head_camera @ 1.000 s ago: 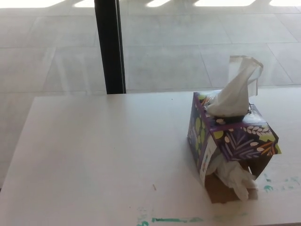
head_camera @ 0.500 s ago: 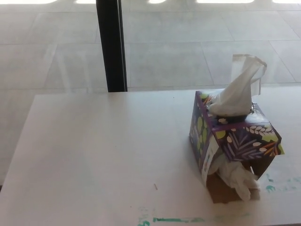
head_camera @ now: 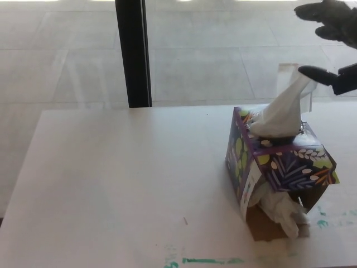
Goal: The robot uses its right hand to pull out a tissue from the tissue box kept in the middle of the desk and put it on the right side
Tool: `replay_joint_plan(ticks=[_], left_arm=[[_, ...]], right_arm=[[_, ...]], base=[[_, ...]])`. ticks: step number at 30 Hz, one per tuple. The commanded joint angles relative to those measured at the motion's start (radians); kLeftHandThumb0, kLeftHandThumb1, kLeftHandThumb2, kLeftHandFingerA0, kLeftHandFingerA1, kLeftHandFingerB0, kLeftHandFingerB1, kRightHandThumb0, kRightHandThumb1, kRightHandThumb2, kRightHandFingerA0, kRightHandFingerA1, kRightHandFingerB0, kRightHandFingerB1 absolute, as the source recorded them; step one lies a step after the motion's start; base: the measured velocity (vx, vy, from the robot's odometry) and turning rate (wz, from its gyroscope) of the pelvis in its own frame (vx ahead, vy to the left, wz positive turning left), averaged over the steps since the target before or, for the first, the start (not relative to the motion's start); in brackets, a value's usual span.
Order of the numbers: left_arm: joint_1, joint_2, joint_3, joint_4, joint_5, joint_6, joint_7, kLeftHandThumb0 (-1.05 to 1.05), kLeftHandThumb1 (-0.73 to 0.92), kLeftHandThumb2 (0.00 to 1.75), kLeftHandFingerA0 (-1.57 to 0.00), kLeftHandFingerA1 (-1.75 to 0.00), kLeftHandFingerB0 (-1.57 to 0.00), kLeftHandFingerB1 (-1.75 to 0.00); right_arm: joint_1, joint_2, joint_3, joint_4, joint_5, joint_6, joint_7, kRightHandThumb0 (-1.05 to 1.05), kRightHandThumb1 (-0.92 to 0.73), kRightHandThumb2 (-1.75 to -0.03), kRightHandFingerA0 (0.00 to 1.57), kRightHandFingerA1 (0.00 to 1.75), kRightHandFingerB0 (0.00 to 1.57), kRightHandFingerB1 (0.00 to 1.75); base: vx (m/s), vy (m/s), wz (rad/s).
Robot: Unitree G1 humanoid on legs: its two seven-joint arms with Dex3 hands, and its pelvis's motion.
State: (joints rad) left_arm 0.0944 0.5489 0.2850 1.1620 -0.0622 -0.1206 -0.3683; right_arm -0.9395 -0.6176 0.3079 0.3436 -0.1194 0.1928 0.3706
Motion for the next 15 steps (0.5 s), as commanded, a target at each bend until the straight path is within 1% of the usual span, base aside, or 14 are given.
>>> replay_joint_plan(ticks=[1, 3, 4, 5, 6, 7, 8, 9, 10, 11, 12, 13, 14, 15], left_arm=[[0.01, 0.025, -0.003, 0.015, -0.001, -0.049, -0.016, -0.73, 0.71, 1.08, -0.56, -0.62, -0.36, -0.53], [0.016, 0.024, -0.001, 0.019, -0.004, -0.055, -0.02, -0.75, 0.71, 1.08, -0.56, -0.63, -0.36, -0.53], [0.014, 0.024, -0.001, 0.017, -0.005, -0.045, -0.019, -0.73, 0.71, 1.09, -0.53, -0.61, -0.33, -0.52], [0.015, 0.025, -0.004, 0.013, -0.002, -0.042, -0.017, -0.71, 0.72, 1.09, -0.53, -0.61, -0.34, -0.52], [0.014, 0.024, -0.004, 0.013, -0.002, -0.043, -0.015, -0.71, 0.72, 1.09, -0.53, -0.61, -0.34, -0.52], [0.01, 0.032, -0.004, 0.014, -0.001, -0.037, -0.014, -0.73, 0.92, 0.68, -0.61, -0.48, -0.42, -0.39], [0.01, 0.031, 0.001, 0.014, -0.007, -0.035, -0.018, -0.71, 0.72, 1.09, -0.53, -0.61, -0.35, -0.53], [0.013, 0.029, 0.005, 0.011, -0.012, -0.036, -0.019, -0.74, 0.92, 0.68, -0.61, -0.49, -0.41, -0.39], [0.015, 0.03, 0.001, 0.006, -0.007, -0.036, -0.017, -0.73, 0.92, 0.68, -0.62, -0.49, -0.42, -0.39], [0.011, 0.031, -0.006, 0.011, 0.001, -0.034, -0.013, -0.71, 0.73, 1.1, -0.53, -0.61, -0.33, -0.52], [0.011, 0.031, -0.008, 0.006, 0.001, -0.026, -0.012, -0.74, 0.92, 0.69, -0.61, -0.48, -0.4, -0.38], [0.011, 0.031, -0.008, 0.006, 0.001, -0.026, -0.012, -0.74, 0.92, 0.69, -0.61, -0.48, -0.4, -0.38], [0.011, 0.03, -0.003, 0.007, -0.005, -0.026, -0.016, -0.71, 0.73, 1.09, -0.54, -0.61, -0.35, -0.53], [0.014, 0.029, -0.006, 0.007, -0.001, -0.033, -0.015, -0.7, 0.73, 1.1, -0.54, -0.61, -0.36, -0.53]], right_arm=[[-0.05, -0.003, 0.087, 0.031, -0.113, 0.064, 0.129, -0.95, -0.56, -0.94, 0.0, 0.09, 0.06, 0.13], [-0.047, -0.006, 0.095, 0.026, -0.115, 0.057, 0.147, -0.95, -0.56, -0.94, 0.0, 0.1, 0.07, 0.14], [-0.05, -0.014, 0.11, 0.025, -0.122, 0.052, 0.175, -0.98, -0.58, -0.95, 0.0, 0.1, 0.05, 0.12], [-0.05, -0.02, 0.117, 0.017, -0.125, 0.062, 0.203, -0.98, -0.58, -0.94, 0.0, 0.08, 0.06, 0.16], [-0.049, -0.021, 0.119, 0.009, -0.126, 0.075, 0.216, -0.98, -0.58, -0.94, 0.0, 0.08, 0.06, 0.16], [-0.058, -0.017, 0.126, 0.008, -0.128, 0.099, 0.24, -1.0, -0.59, -0.93, 0.0, 0.06, 0.05, 0.17], [-0.058, -0.023, 0.128, -0.001, -0.123, 0.111, 0.265, -0.97, -0.57, -0.93, 0.0, 0.06, 0.05, 0.16], [-0.052, -0.027, 0.127, -0.009, -0.124, 0.107, 0.271, -0.95, -0.56, -0.93, 0.0, 0.08, 0.12, 0.18], [-0.049, -0.033, 0.131, -0.018, -0.127, 0.107, 0.286, -0.96, -0.57, -0.93, 0.0, 0.08, 0.05, 0.15], [-0.043, -0.041, 0.137, -0.041, -0.133, 0.133, 0.306, -0.92, -0.55, -0.93, 0.0, 0.09, 0.11, 0.2], [-0.039, -0.045, 0.137, -0.051, -0.132, 0.146, 0.322, -0.93, -0.56, -0.92, 0.0, 0.05, 0.11, 0.21], [-0.038, -0.045, 0.136, -0.053, -0.134, 0.148, 0.325, -0.93, -0.56, -0.92, 0.0, 0.05, 0.11, 0.21], [-0.041, -0.047, 0.137, -0.054, -0.127, 0.162, 0.352, -0.81, -0.63, -0.59, 0.0, 0.13, 0.04, 0.29], [-0.034, -0.057, 0.146, -0.073, -0.127, 0.169, 0.384, -0.81, -0.5, -0.92, 0.01, 0.2, 0.06, 0.27]], base=[[0.0, 0.0, 0.0], [0.0, 0.0, 0.0], [0.0, 0.0, 0.0], [0.0, 0.0, 0.0], [0.0, 0.0, 0.0], [0.0, 0.0, 0.0], [0.0, 0.0, 0.0], [0.0, 0.0, 0.0], [0.0, 0.0, 0.0], [0.0, 0.0, 0.0], [0.0, 0.0, 0.0], [0.0, 0.0, 0.0], [0.0, 0.0, 0.0], [0.0, 0.0, 0.0]])
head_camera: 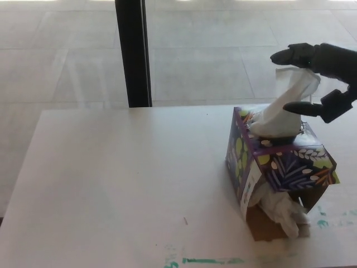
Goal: The robot uses its right hand to pull out a tissue from the tissue box kept in the middle of the desk and put it on the right side
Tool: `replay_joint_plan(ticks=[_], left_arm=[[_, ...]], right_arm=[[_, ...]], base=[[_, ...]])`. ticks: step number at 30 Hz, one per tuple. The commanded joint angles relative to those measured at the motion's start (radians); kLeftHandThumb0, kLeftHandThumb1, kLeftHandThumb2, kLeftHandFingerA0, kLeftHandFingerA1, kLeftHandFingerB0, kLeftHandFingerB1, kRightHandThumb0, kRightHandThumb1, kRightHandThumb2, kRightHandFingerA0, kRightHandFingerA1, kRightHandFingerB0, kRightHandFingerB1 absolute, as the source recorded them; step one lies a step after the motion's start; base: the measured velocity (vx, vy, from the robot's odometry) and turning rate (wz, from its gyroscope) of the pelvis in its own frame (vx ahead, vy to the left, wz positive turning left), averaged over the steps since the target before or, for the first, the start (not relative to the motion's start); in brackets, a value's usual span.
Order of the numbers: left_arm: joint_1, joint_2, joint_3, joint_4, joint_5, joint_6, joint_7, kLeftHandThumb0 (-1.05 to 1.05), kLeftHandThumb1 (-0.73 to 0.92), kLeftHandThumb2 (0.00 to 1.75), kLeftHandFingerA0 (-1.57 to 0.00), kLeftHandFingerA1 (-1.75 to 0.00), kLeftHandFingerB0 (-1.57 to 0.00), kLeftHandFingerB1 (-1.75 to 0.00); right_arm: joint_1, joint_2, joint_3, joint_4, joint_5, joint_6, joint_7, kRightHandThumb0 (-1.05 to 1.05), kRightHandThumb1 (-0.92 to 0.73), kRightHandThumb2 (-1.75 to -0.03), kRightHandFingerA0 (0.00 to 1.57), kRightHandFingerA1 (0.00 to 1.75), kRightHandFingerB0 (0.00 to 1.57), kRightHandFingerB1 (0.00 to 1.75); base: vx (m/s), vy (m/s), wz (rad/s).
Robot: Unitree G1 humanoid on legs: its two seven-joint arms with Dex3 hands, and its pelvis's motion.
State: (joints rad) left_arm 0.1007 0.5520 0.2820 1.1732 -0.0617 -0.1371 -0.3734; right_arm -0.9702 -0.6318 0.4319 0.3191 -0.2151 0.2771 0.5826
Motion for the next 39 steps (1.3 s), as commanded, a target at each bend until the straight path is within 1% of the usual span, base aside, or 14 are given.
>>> replay_joint_plan(ticks=[1, 2, 3, 4, 6, 11, 13, 14, 22, 34, 36, 37, 38, 39], left_arm=[[0.007, 0.026, -0.004, -0.002, -0.001, -0.017, -0.009, -0.7, 0.73, 1.1, -0.54, -0.61, -0.36, -0.53], [0.005, 0.025, -0.004, -0.002, -0.001, -0.017, -0.008, -0.7, 0.73, 1.1, -0.54, -0.61, -0.36, -0.53], [0.005, 0.026, -0.004, -0.003, -0.001, -0.016, -0.009, -0.71, 0.73, 1.1, -0.54, -0.61, -0.35, -0.53], [0.006, 0.03, -0.008, -0.006, 0.003, -0.015, -0.01, -0.76, 0.92, 0.71, -0.61, -0.49, -0.4, -0.39], [0.002, 0.031, 0.002, 0.001, -0.008, -0.006, -0.013, -0.75, 0.92, 0.68, -0.61, -0.48, -0.42, -0.39], [0.001, 0.032, -0.004, 0.002, -0.001, -0.006, -0.009, -0.75, 0.92, 0.69, -0.62, -0.47, -0.42, -0.38], [0.004, 0.037, -0.01, -0.003, 0.006, -0.012, -0.006, -0.72, 0.73, 1.1, -0.55, -0.61, -0.35, -0.52], [0.0, 0.038, -0.011, 0.004, 0.007, -0.008, -0.006, -0.73, 0.92, 0.68, -0.63, -0.47, -0.42, -0.38], [0.004, 0.041, -0.019, 0.001, 0.013, -0.013, -0.009, -0.73, 0.91, 0.67, -0.63, -0.47, -0.44, -0.4], [-0.002, 0.039, -0.041, -0.003, 0.02, -0.014, -0.008, -0.71, 0.92, 0.69, -0.61, -0.48, -0.44, -0.4], [0.003, 0.039, -0.046, -0.008, 0.025, -0.017, -0.005, -0.71, 0.92, 0.69, -0.61, -0.48, -0.44, -0.4], [0.004, 0.038, -0.044, -0.003, 0.021, -0.02, -0.007, -0.73, 0.92, 0.7, -0.6, -0.48, -0.44, -0.41], [0.002, 0.037, -0.044, 0.003, 0.021, -0.022, -0.004, -0.75, 0.92, 0.71, -0.6, -0.48, -0.44, -0.41], [0.006, 0.035, -0.046, 0.001, 0.023, -0.03, 0.0, -0.77, 0.92, 0.71, -0.61, -0.49, -0.46, -0.41]], right_arm=[[-0.003, -0.046, 0.028, -0.056, -0.037, 0.091, 0.183, -0.81, -0.5, -0.92, 0.01, 0.2, 0.06, 0.27], [-0.005, -0.046, 0.026, -0.057, -0.04, 0.093, 0.189, -0.81, -0.5, -0.92, 0.01, 0.2, 0.06, 0.27], [-0.005, -0.053, 0.037, -0.052, -0.053, 0.043, 0.198, -0.79, -0.65, -0.61, 0.1, 0.82, 0.07, 0.25], [-0.001, -0.054, 0.035, -0.058, -0.049, 0.04, 0.204, -0.81, -0.51, -0.88, 0.29, 0.61, 0.06, 0.32], [0.0, -0.068, 0.043, -0.088, -0.047, 0.027, 0.245, -0.7, -0.45, -0.83, 0.73, 0.84, 0.15, 0.43], [-0.013, -0.09, 0.103, -0.127, -0.15, 0.032, 0.253, -0.24, -0.61, -0.59, 0.65, 1.2, 0.53, 0.43], [-0.015, -0.116, 0.144, -0.154, -0.229, -0.016, 0.238, -0.34, -0.5, -0.88, 0.72, 1.03, 0.51, 0.61], [0.011, -0.135, 0.148, -0.187, -0.271, -0.055, 0.188, -0.33, -0.64, -0.59, 0.66, 1.12, 0.6, 0.46], [0.034, -0.163, 0.231, -0.188, -0.415, -0.119, 0.132, -0.34, -0.67, -0.59, 0.68, 0.96, 0.62, 0.42], [0.195, -0.097, 0.188, -0.12, -0.543, -0.251, -0.439, -0.37, -0.67, -0.62, 0.85, 1.75, 0.81, 0.9], [0.204, -0.094, 0.186, -0.116, -0.546, -0.26, -0.469, -0.37, -0.67, -0.62, 0.85, 1.75, 0.81, 0.9], [0.232, -0.08, 0.177, -0.131, -0.55, -0.242, -0.511, -0.39, -0.49, -0.9, 1.15, 1.36, 0.78, 0.86], [0.248, -0.066, 0.167, -0.123, -0.544, -0.254, -0.566, -0.31, -0.69, -0.61, 0.85, 1.75, 0.79, 1.04], [0.261, -0.061, 0.163, -0.128, -0.545, -0.247, -0.582, -0.38, -0.51, -0.92, 1.16, 1.36, 0.77, 0.9]], base=[[0.0, 0.0, 0.0], [0.0, 0.0, 0.0], [0.0, 0.0, 0.0], [0.0, 0.0, 0.0], [0.0, 0.0, 0.0], [0.0, 0.0, 0.0], [0.0, 0.0, 0.0], [0.0, 0.0, 0.0], [0.0, 0.0, 0.0], [0.0, 0.0, 0.0], [0.0, 0.0, 0.0], [0.0, 0.0, 0.0], [0.0, 0.0, 0.0], [0.0, 0.0, 0.0]])
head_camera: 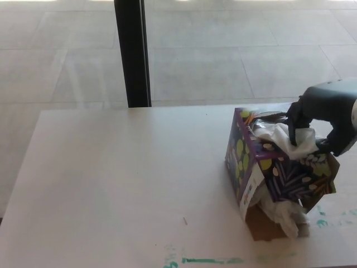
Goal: The robot uses its right hand to pull out a tissue from the tissue box kept in the middle of the desk and put it on the right side
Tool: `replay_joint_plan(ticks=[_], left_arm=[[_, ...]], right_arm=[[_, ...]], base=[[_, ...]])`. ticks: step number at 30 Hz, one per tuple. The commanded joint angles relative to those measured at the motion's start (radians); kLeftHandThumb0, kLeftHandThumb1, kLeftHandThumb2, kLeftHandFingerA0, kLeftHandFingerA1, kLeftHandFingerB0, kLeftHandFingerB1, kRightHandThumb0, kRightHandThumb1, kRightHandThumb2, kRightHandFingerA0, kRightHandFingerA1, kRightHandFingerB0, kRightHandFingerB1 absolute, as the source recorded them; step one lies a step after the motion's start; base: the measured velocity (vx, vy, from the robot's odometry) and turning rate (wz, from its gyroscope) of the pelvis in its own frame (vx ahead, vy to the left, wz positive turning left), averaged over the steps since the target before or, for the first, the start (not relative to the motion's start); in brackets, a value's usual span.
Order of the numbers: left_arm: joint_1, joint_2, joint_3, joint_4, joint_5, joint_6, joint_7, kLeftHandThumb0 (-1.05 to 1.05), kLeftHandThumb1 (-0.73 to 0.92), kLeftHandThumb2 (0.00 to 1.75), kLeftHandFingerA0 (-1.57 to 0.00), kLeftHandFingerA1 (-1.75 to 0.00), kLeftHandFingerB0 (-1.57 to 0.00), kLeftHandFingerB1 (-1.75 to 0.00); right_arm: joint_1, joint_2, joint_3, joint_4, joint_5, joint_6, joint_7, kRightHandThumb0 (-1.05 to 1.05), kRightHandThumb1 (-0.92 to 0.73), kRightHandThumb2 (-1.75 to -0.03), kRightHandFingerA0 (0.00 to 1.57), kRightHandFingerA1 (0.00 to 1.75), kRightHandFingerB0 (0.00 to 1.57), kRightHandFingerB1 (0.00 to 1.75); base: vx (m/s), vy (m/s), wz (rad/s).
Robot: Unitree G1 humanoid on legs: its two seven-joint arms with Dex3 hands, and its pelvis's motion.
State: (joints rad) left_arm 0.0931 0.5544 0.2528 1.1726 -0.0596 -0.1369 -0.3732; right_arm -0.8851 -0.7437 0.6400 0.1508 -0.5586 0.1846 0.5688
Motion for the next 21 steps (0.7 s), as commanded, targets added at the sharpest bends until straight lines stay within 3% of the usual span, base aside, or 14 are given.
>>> replay_joint_plan(ticks=[1, 2, 3, 4, 5, 6, 7, 9, 11, 13, 15, 16, 17, 21], left_arm=[[0.024, 0.034, -0.027, -0.009, 0.031, -0.052, 0.004, -0.79, 0.92, 0.73, -0.6, -0.5, -0.45, -0.42], [0.026, 0.029, -0.022, -0.015, 0.026, -0.047, 0.015, -0.8, 0.92, 0.74, -0.61, -0.49, -0.47, -0.42], [0.022, 0.028, -0.019, -0.006, 0.022, -0.047, 0.011, -0.86, 0.79, 0.89, -0.58, -0.55, -0.43, -0.47], [0.023, 0.028, -0.019, -0.006, 0.021, -0.05, 0.011, -0.81, 0.92, 0.75, -0.61, -0.5, -0.47, -0.42], [0.023, 0.028, -0.019, -0.006, 0.021, -0.051, 0.011, -0.81, 0.92, 0.75, -0.61, -0.5, -0.47, -0.42], [0.024, 0.027, -0.016, -0.006, 0.018, -0.05, 0.009, -0.81, 0.92, 0.75, -0.62, -0.5, -0.48, -0.43], [0.023, 0.024, -0.01, -0.006, 0.011, -0.046, 0.008, -0.87, 0.8, 0.89, -0.59, -0.55, -0.45, -0.48], [0.021, 0.02, 0.0, -0.005, 0.0, -0.038, 0.013, -0.82, 0.92, 0.75, -0.63, -0.52, -0.49, -0.44], [0.027, 0.018, 0.003, -0.02, -0.004, -0.04, 0.012, -0.89, 0.8, 0.92, -0.61, -0.58, -0.46, -0.49], [0.028, 0.016, 0.003, -0.018, -0.002, -0.031, 0.025, -0.83, 0.92, 0.76, -0.64, -0.49, -0.49, -0.42], [0.027, 0.017, 0.006, -0.008, -0.005, -0.034, 0.022, -0.91, 0.79, 0.91, -0.62, -0.56, -0.46, -0.48], [0.026, 0.017, 0.007, -0.003, -0.005, -0.036, 0.021, -0.87, 0.92, 0.75, -0.62, -0.5, -0.49, -0.43], [0.028, 0.016, 0.007, -0.004, -0.005, -0.038, 0.025, -0.91, 0.79, 0.92, -0.62, -0.57, -0.46, -0.48], [0.034, 0.012, 0.022, -0.012, -0.02, -0.032, 0.03, -0.86, 0.92, 0.75, -0.63, -0.52, -0.5, -0.43]], right_arm=[[0.194, 0.066, -0.06, 0.038, -0.187, -0.154, -0.593, -0.36, -0.53, -0.94, 1.14, 1.34, 0.77, 0.94], [0.214, 0.08, -0.071, 0.034, -0.182, -0.155, -0.632, -0.26, -0.73, -0.68, 0.86, 1.75, 0.77, 1.14], [0.223, 0.088, -0.077, 0.042, -0.178, -0.167, -0.662, -0.25, -0.74, -0.69, 0.86, 1.75, 0.76, 1.23], [0.23, 0.095, -0.085, 0.045, -0.167, -0.174, -0.669, -0.34, -0.61, -1.01, 1.14, 1.34, 0.83, 1.15], [0.233, 0.098, -0.089, 0.046, -0.163, -0.178, -0.672, -0.34, -0.61, -1.01, 1.14, 1.34, 0.83, 1.15], [0.236, 0.101, -0.094, 0.047, -0.158, -0.183, -0.675, -0.23, -0.7, -0.8, 0.85, 1.75, 0.68, 1.5], [0.245, 0.109, -0.107, 0.046, -0.141, -0.195, -0.678, -0.2, -0.63, -0.9, 1.09, 1.71, 0.7, 1.41], [0.258, 0.117, -0.133, 0.045, -0.12, -0.237, -0.717, -0.24, -0.57, -0.97, 0.9, 1.75, 0.74, 1.48], [0.264, 0.122, -0.152, 0.035, -0.11, -0.244, -0.729, -0.25, -0.54, -1.01, 0.94, 1.75, 0.75, 1.47], [0.266, 0.126, -0.172, 0.042, -0.097, -0.278, -0.755, -0.23, -0.54, -1.04, 0.96, 1.75, 0.77, 1.43], [0.27, 0.128, -0.194, 0.04, -0.077, -0.297, -0.756, -0.24, -0.54, -1.07, 0.98, 1.75, 0.8, 1.35], [0.272, 0.128, -0.207, 0.036, -0.068, -0.298, -0.747, -0.24, -0.52, -1.04, 0.97, 1.75, 0.82, 1.26], [0.273, 0.129, -0.217, 0.038, -0.069, -0.303, -0.756, -0.22, -0.47, -1.03, 1.17, 1.66, 0.89, 1.25], [0.274, 0.128, -0.259, 0.045, -0.042, -0.333, -0.754, -0.23, -0.54, -1.03, 0.95, 1.75, 0.76, 1.45]], base=[[0.0, 0.0, 0.0], [0.0, 0.0, 0.0], [0.0, 0.0, 0.0], [0.0, 0.0, 0.0], [0.0, 0.0, 0.0], [0.0, 0.0, 0.0], [0.0, 0.0, 0.0], [0.0, 0.0, 0.0], [0.0, 0.0, 0.0], [0.0, 0.0, 0.0], [0.0, 0.0, 0.0], [0.0, 0.0, 0.0], [0.0, 0.0, 0.0], [0.0, 0.0, 0.0]])
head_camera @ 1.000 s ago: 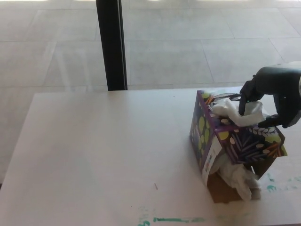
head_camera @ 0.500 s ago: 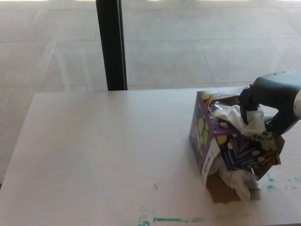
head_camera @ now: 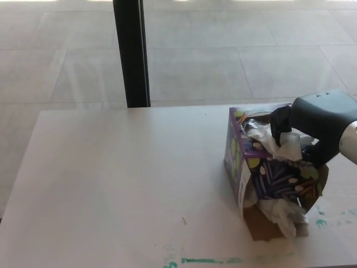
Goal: The robot uses its right hand to pull out a tissue from the tissue box kept in the middle of the desk and put it on the right side
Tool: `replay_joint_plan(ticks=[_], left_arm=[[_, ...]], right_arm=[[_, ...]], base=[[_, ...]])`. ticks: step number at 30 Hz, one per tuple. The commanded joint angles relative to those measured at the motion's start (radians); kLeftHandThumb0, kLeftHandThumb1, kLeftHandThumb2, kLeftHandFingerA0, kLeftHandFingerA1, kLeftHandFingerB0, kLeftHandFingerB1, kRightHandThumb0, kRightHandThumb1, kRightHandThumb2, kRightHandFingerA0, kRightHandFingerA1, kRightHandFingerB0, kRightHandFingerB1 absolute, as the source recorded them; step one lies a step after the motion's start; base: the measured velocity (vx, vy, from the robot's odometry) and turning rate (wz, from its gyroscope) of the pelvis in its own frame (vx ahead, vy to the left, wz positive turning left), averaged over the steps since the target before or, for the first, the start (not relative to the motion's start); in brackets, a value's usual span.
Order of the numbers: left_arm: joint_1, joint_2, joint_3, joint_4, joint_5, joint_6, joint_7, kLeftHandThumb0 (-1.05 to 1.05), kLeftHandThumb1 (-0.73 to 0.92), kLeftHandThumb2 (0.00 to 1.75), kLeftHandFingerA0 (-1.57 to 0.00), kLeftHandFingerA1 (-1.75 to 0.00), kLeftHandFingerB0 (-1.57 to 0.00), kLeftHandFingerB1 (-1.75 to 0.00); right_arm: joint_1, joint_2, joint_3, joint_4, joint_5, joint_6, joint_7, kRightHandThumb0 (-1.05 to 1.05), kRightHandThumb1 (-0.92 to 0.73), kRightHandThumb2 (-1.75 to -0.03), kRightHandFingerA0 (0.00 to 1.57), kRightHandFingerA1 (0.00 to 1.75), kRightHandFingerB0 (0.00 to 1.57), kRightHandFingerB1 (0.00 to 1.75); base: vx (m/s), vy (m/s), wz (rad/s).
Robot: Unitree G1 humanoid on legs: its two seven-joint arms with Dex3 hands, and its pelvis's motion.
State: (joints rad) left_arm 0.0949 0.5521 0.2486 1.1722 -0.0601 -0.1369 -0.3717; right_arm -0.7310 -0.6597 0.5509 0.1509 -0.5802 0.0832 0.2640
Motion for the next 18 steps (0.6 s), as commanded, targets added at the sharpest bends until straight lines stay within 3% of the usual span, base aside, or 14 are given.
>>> replay_joint_plan(ticks=[1, 2, 5, 6, 7, 8, 9, 12, 13, 14, 15, 16, 17, 18], left_arm=[[0.032, 0.014, 0.028, -0.01, -0.021, -0.032, 0.029, -0.86, 0.92, 0.75, -0.66, -0.54, -0.51, -0.43], [0.034, 0.013, 0.03, -0.015, -0.023, -0.031, 0.03, -0.8, 0.76, 1.15, -0.62, -0.64, -0.47, -0.56], [0.036, 0.012, 0.031, -0.018, -0.024, -0.03, 0.03, -0.8, 0.76, 1.15, -0.62, -0.64, -0.47, -0.56], [0.029, 0.017, 0.03, -0.011, -0.021, -0.029, 0.031, -0.86, 0.92, 0.77, -0.66, -0.57, -0.52, -0.45], [0.03, 0.017, 0.033, -0.01, -0.024, -0.031, 0.031, -0.81, 0.76, 1.15, -0.62, -0.65, -0.49, -0.56], [0.03, 0.017, 0.036, -0.01, -0.026, -0.031, 0.031, -0.81, 0.76, 1.15, -0.62, -0.65, -0.49, -0.56], [0.034, 0.016, 0.039, -0.014, -0.028, -0.032, 0.033, -0.9, 0.92, 0.77, -0.65, -0.56, -0.53, -0.45], [0.038, 0.014, 0.043, -0.015, -0.029, -0.032, 0.033, -0.9, 0.92, 0.77, -0.65, -0.56, -0.53, -0.45], [0.042, 0.015, 0.042, -0.022, -0.027, -0.03, 0.037, -0.81, 0.76, 1.16, -0.62, -0.64, -0.47, -0.55], [0.039, 0.014, 0.043, -0.019, -0.027, -0.024, 0.038, -0.82, 0.75, 1.15, -0.62, -0.64, -0.48, -0.55], [0.037, 0.013, 0.045, -0.016, -0.028, -0.02, 0.04, -0.82, 0.75, 1.15, -0.62, -0.64, -0.48, -0.55], [0.04, 0.013, 0.049, -0.022, -0.031, -0.017, 0.038, -0.82, 0.76, 1.15, -0.62, -0.63, -0.48, -0.55], [0.043, 0.013, 0.05, -0.026, -0.032, -0.016, 0.038, -0.91, 0.92, 0.76, -0.65, -0.54, -0.54, -0.44], [0.043, 0.012, 0.051, -0.027, -0.031, -0.015, 0.038, -0.91, 0.92, 0.76, -0.65, -0.54, -0.54, -0.44]], right_arm=[[0.119, 0.038, -0.18, 0.048, -0.02, -0.244, -0.454, -0.22, -0.54, -1.01, 0.95, 1.75, 0.78, 1.37], [0.117, 0.024, -0.203, 0.038, -0.011, -0.239, -0.44, -0.2, -0.51, -1.03, 0.96, 1.75, 0.84, 1.2], [0.118, 0.023, -0.22, 0.037, -0.013, -0.245, -0.435, -0.2, -0.51, -1.03, 0.96, 1.75, 0.84, 1.2], [0.112, 0.013, -0.235, 0.038, -0.008, -0.248, -0.428, -0.19, -0.5, -1.04, 0.96, 1.75, 0.85, 1.18], [0.103, 0.004, -0.247, 0.048, -0.004, -0.259, -0.428, -0.19, -0.47, -1.07, 0.95, 1.74, 0.85, 1.23], [0.099, 0.003, -0.254, 0.054, -0.004, -0.267, -0.429, -0.19, -0.47, -1.07, 0.95, 1.74, 0.85, 1.23], [0.087, -0.002, -0.27, 0.063, 0.001, -0.27, -0.426, -0.27, -0.49, -1.14, 1.21, 1.33, 0.92, 1.1], [0.08, 0.002, -0.283, 0.075, -0.003, -0.283, -0.424, -0.27, -0.49, -1.14, 1.21, 1.33, 0.92, 1.1], [0.074, 0.003, -0.306, 0.078, 0.002, -0.273, -0.429, -0.28, -0.44, -1.1, 1.14, 1.57, 0.91, 1.17], [0.07, 0.005, -0.315, 0.084, -0.001, -0.272, -0.433, -0.24, -0.5, -1.09, 0.95, 1.68, 0.83, 1.24], [0.068, 0.007, -0.322, 0.086, -0.001, -0.267, -0.432, -0.24, -0.5, -1.09, 0.95, 1.68, 0.83, 1.24], [0.065, 0.014, -0.333, 0.092, -0.001, -0.263, -0.436, -0.2, -0.52, -1.03, 0.99, 1.69, 0.8, 1.36], [0.067, 0.018, -0.342, 0.096, -0.003, -0.256, -0.441, -0.21, -0.52, -1.01, 1.0, 1.69, 0.74, 1.4], [0.067, 0.019, -0.345, 0.098, -0.005, -0.259, -0.442, -0.21, -0.52, -1.01, 1.0, 1.69, 0.74, 1.4]], base=[[0.0, 0.0, 0.0], [0.0, 0.0, 0.0], [0.0, 0.0, 0.0], [0.0, 0.0, 0.0], [0.0, 0.0, 0.0], [0.0, 0.0, 0.0], [0.0, 0.0, 0.0], [0.0, 0.0, 0.0], [0.0, 0.0, 0.0], [0.0, 0.0, 0.0], [0.0, 0.0, 0.0], [0.0, 0.0, 0.0], [0.0, 0.0, 0.0], [0.0, 0.0, 0.0]])
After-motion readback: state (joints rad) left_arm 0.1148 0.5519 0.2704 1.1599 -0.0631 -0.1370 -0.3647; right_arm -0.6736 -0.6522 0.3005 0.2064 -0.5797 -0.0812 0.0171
